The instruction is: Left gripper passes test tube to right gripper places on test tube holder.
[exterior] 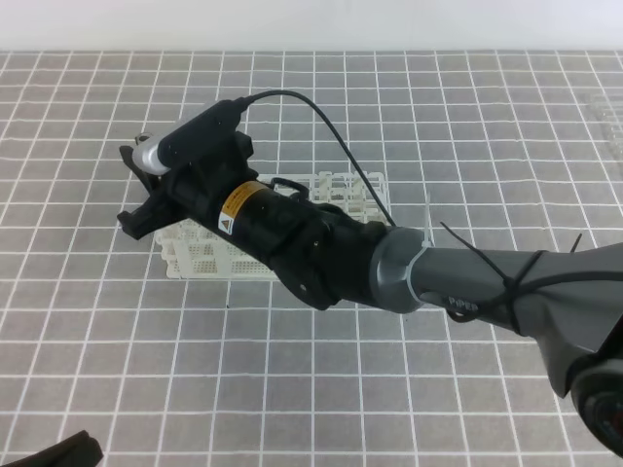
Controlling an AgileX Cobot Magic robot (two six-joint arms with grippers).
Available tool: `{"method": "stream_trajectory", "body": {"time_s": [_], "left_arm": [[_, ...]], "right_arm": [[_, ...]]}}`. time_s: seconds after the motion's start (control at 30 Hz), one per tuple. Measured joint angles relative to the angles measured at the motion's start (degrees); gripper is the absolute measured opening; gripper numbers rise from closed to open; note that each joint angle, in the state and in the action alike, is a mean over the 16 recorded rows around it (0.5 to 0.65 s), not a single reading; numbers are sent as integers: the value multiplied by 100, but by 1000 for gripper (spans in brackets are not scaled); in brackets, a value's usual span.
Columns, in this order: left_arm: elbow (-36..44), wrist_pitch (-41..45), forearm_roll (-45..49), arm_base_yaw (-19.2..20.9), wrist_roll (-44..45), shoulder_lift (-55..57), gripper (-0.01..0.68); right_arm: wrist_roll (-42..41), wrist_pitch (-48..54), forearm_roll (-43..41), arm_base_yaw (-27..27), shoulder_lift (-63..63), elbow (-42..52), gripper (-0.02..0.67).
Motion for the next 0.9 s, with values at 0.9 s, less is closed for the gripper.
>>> {"method": "stream_trajectory", "body": {"time_s": [0.9], "left_arm": [[5,0,0,0,4,3,-1]], "right_arm": [[-1,1922,-210,-2,-1751,429,199]]}}
